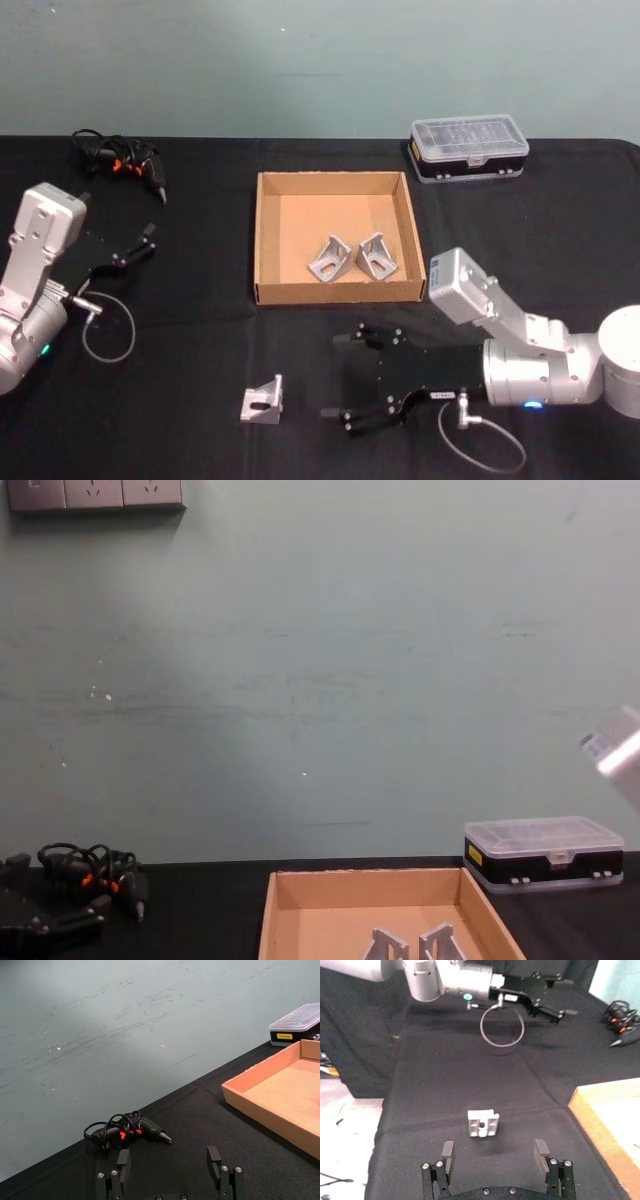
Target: Use one hand to pick up the angle iron from the table and place it into the box.
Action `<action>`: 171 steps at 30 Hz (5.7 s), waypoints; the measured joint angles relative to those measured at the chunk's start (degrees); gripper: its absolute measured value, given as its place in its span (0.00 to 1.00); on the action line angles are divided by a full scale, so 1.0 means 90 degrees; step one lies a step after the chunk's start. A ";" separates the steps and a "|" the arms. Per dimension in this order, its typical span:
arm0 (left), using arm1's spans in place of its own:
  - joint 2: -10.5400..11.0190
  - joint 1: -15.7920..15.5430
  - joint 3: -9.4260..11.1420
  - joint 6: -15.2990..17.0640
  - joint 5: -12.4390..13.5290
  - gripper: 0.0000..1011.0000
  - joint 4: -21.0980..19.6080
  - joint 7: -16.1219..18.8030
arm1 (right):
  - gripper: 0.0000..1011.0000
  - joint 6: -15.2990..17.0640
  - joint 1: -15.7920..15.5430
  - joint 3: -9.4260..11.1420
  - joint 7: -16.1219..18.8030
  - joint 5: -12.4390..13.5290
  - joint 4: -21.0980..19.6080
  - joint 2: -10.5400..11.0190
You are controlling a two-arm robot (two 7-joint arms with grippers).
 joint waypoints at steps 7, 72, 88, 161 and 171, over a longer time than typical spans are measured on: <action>0.0000 0.0000 0.0000 0.0000 0.0000 0.99 0.0000 0.0000 | 0.99 0.0007 0.0116 -0.0309 -0.0058 -0.0103 0.0204 -0.0159; 0.0000 0.0000 0.0000 0.0000 0.0000 0.99 0.0000 0.0000 | 0.70 0.0090 0.0501 -0.0988 -0.0658 -0.0175 0.0887 -0.0952; 0.0000 0.0000 0.0000 0.0000 0.0000 0.99 0.0000 0.0000 | 0.45 0.0092 0.0450 -0.0923 -0.0744 -0.0146 0.0806 -0.0957; 0.0000 0.0000 0.0000 0.0000 0.0000 0.99 0.0000 0.0000 | 0.45 0.0635 0.2037 0.0805 -0.2710 -0.0297 0.3901 -0.2570; 0.0000 0.0000 0.0000 0.0000 0.0000 0.99 0.0000 0.0000 | 0.45 0.0590 0.2160 0.0833 -0.2617 -0.0508 0.4194 -0.2695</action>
